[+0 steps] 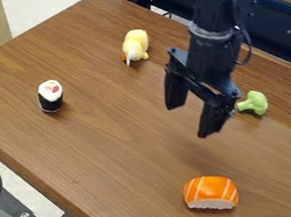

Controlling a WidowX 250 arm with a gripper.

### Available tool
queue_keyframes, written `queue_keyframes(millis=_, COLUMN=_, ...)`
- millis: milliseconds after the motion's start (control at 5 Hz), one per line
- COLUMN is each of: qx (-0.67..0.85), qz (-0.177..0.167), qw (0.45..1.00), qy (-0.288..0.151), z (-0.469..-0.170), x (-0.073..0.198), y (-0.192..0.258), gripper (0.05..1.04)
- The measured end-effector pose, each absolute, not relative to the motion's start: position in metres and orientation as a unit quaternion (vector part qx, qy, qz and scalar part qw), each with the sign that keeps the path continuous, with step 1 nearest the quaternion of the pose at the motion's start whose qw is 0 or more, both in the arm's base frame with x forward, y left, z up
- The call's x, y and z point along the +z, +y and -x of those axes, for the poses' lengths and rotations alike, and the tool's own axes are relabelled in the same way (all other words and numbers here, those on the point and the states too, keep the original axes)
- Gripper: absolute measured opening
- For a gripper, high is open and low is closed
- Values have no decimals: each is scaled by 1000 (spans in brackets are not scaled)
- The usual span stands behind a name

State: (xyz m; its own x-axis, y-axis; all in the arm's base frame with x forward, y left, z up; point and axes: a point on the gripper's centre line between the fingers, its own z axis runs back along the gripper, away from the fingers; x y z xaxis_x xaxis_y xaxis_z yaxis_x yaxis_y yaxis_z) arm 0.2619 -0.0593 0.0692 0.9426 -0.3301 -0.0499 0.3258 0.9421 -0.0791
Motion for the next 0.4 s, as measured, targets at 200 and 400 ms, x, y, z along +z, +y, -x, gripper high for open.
queue_keyframes(millis=200, qx=-199, qz=42, qw=978, qy=41, z=-257, x=73, y=-75, gripper=996)
queue_keyframes(millis=400, qx=-212, qz=44, qw=975, qy=41, z=-252, x=71, y=-86, gripper=996)
